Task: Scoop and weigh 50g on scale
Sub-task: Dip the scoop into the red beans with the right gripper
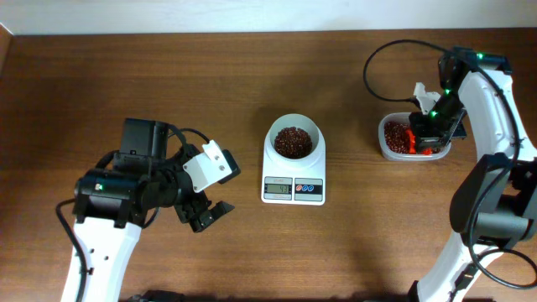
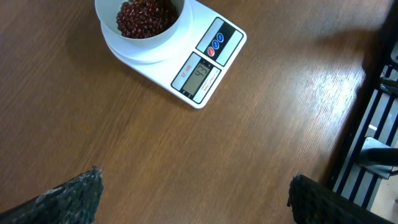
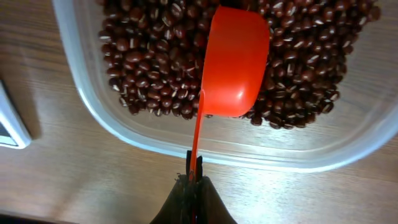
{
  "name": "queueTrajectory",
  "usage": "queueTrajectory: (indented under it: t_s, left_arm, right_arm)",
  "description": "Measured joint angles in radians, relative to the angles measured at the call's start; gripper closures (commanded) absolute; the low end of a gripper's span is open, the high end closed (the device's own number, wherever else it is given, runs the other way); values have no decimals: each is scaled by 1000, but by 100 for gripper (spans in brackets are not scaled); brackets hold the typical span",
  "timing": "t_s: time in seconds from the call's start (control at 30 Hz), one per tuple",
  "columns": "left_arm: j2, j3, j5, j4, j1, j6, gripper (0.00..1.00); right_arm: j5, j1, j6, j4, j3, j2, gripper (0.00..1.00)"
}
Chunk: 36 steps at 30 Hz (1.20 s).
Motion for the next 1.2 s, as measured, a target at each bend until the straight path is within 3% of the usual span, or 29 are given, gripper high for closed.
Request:
queueTrajectory:
  t_s: [0.33, 0.9, 1.2]
  left_arm:
    - [0, 0, 0, 0, 0, 0, 1]
    - [0, 0, 0, 0, 0, 0, 1]
    - [0, 0, 0, 0, 0, 0, 1]
  right_arm:
    - [-174, -111, -3, -3, -1, 0, 96]
    - [-488, -347, -191, -82, -2, 0, 96]
    - [-607, -369, -256, -123, -2, 0, 96]
